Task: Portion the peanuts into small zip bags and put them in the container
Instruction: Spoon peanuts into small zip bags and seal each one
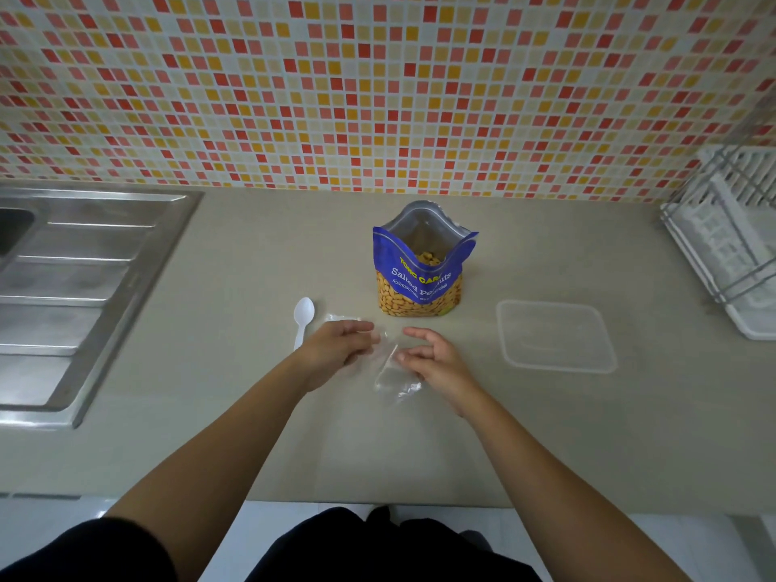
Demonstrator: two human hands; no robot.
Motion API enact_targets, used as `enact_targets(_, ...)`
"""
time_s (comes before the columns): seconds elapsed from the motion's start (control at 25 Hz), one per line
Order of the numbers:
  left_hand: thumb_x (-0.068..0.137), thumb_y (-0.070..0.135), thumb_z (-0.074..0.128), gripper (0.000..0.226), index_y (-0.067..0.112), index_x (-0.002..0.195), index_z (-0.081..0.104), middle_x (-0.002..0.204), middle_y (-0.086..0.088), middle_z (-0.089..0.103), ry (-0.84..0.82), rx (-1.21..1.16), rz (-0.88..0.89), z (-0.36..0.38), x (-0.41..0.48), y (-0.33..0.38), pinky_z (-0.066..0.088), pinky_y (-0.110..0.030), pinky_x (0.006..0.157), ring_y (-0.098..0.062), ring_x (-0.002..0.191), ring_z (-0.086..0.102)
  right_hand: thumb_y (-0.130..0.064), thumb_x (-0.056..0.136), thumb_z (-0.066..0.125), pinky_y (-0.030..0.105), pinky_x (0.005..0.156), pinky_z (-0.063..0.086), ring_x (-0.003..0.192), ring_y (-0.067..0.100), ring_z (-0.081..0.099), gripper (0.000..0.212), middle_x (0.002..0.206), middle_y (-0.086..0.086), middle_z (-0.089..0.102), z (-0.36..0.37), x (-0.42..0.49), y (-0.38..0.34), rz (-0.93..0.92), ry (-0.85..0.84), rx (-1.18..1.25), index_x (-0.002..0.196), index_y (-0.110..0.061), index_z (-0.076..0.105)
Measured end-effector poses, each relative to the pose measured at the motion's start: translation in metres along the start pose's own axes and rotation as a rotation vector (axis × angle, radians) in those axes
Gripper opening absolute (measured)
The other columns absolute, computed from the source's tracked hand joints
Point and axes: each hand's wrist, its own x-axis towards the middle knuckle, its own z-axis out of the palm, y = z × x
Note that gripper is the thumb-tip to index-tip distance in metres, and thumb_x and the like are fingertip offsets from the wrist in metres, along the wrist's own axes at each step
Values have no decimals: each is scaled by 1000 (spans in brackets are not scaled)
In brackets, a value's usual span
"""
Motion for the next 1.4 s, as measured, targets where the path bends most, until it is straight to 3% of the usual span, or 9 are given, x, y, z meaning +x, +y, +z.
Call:
enact_targets(0.08, 85, 4, 62, 27, 13, 110, 63, 70, 10, 67, -99, 101, -1, -1, 1, 4, 33, -18, 57, -2, 65, 52, -5, 84, 64, 11, 55, 41, 52, -4, 54, 42, 76, -3, 65, -3, -1, -3, -8, -19, 17, 123, -14, 52)
enact_targets(0.2, 84, 10, 64, 18, 21, 96, 70, 62, 10, 56, -111, 198, 55, 4, -2, 8, 30, -20, 56, -4, 62, 46, -9, 85, 64, 20, 62, 43, 66, 5, 57, 40, 79, -4, 64, -9, -7, -10, 8, -18, 104, 123, -17, 53)
enact_targets(0.36, 84, 9, 63, 11, 19, 82, 69, 66, 8, 61, -66, 65, 136, 8, -12, 26, 36, -20, 63, -6, 66, 52, -15, 74, 77, 21, 64, 45, 66, 5, 57, 46, 73, -9, 62, -25, -22, -30, -32, -24, 31, 113, -27, 56)
enact_targets(0.52, 80, 15, 64, 6, 17, 84, 68, 76, 4, 66, -134, -1, 234, 6, -22, 62, 44, -26, 77, -10, 75, 59, -10, 73, 77, 14, 62, 45, 63, -1, 58, 41, 72, -8, 70, -45, -32, -72, -182, 31, -20, 107, -26, 60)
enact_targets(0.6, 88, 5, 55, 14, 12, 87, 68, 76, -3, 66, -193, -134, 274, 9, -25, 79, 52, -27, 76, -13, 70, 62, -11, 73, 77, 15, 67, 48, 68, 0, 60, 40, 71, -7, 71, -52, -38, -92, -263, 46, -33, 106, -28, 61)
enact_targets(0.72, 87, -6, 53, 21, 9, 86, 68, 75, -4, 69, -236, -151, 345, 13, -29, 98, 57, -27, 73, -13, 67, 66, -15, 72, 78, 29, 83, 50, 81, 12, 64, 41, 73, -4, 73, -59, -43, -114, -317, 54, -54, 105, -32, 61)
enact_targets(0.88, 86, -11, 50, 24, 6, 85, 67, 71, -3, 72, -258, -185, 357, 17, -31, 111, 59, -25, 66, -12, 65, 69, -15, 73, 77, 34, 84, 49, 80, 17, 64, 41, 77, 1, 73, -69, -46, -127, -350, 71, -35, 107, -31, 62)
enact_targets(1.2, 74, -4, 70, 18, 13, 81, 71, 69, 0, 73, -132, -21, 389, 26, -29, 118, 55, -31, 74, -14, 68, 67, -18, 76, 73, 29, 81, 51, 81, 16, 69, 40, 84, 5, 75, -82, -45, -141, -371, -18, -99, 112, -31, 59)
enact_targets(1.4, 77, -6, 68, 20, 13, 82, 70, 64, 4, 68, -62, 23, 408, 32, -27, 120, 51, -31, 65, -16, 63, 60, -20, 75, 76, 27, 77, 53, 84, 16, 69, 45, 87, 0, 74, -85, -43, -145, -386, 18, -171, 115, -31, 58)
